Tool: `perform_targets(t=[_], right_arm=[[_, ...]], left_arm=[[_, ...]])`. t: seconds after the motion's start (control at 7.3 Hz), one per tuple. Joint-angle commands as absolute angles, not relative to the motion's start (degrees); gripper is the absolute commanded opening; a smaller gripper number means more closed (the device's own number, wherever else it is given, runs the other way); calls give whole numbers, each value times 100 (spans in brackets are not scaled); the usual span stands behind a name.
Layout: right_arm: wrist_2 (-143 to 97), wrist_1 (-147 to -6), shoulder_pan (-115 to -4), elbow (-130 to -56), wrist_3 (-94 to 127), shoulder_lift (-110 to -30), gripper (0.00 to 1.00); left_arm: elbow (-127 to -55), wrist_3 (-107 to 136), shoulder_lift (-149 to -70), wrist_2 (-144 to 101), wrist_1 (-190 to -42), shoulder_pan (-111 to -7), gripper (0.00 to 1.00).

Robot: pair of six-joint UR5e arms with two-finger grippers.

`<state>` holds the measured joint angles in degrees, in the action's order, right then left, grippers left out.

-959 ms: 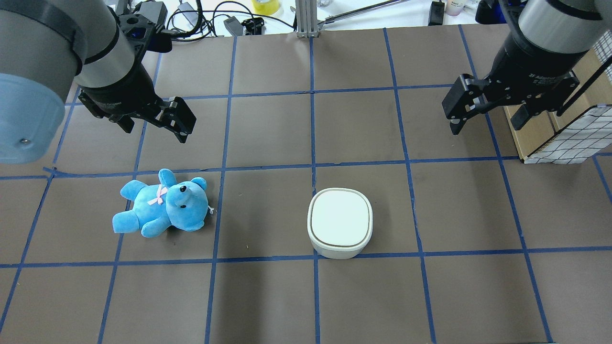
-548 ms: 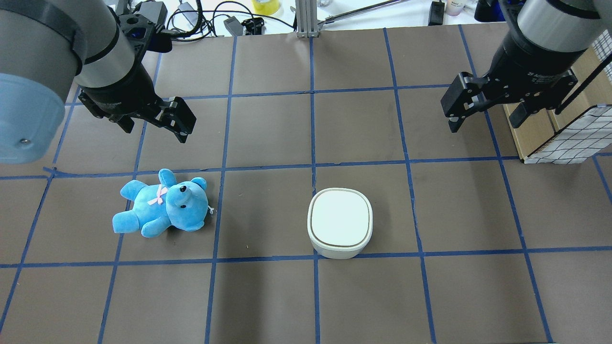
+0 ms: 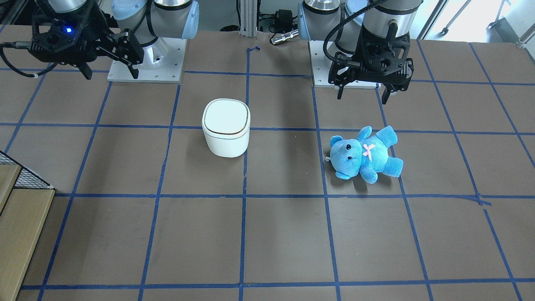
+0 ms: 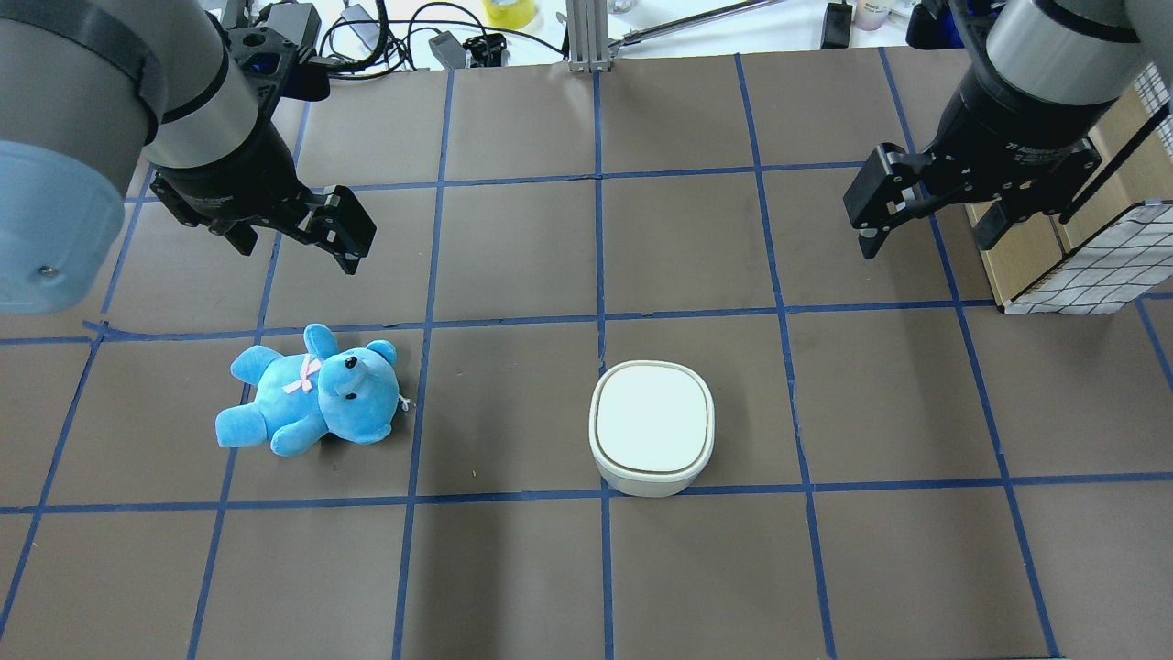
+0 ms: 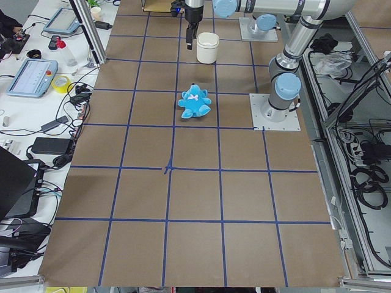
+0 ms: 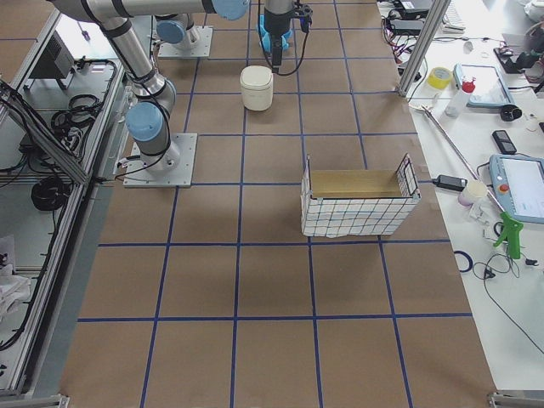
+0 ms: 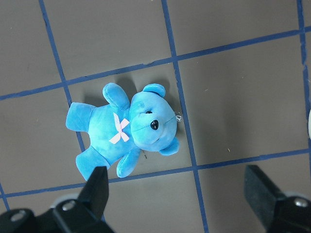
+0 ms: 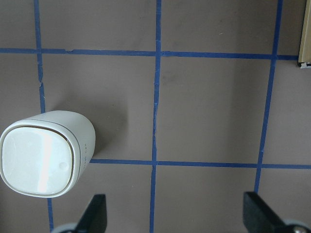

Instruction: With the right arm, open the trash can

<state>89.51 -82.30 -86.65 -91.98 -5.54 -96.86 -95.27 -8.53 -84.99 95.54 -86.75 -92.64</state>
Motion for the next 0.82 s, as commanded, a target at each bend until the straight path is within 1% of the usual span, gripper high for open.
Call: perform_targets(t=[0.0,0.68], right_arm=[[8939,-8261,-8710,-9228,-519,-9677,100],[9009,-8262,-8701,-9229,-492,-9677,100]], left_arm=[[-9527,-853,-8499,9554,-8675,-9264,100],[-9527,-853,-8499,9554,-8675,-9264,100]])
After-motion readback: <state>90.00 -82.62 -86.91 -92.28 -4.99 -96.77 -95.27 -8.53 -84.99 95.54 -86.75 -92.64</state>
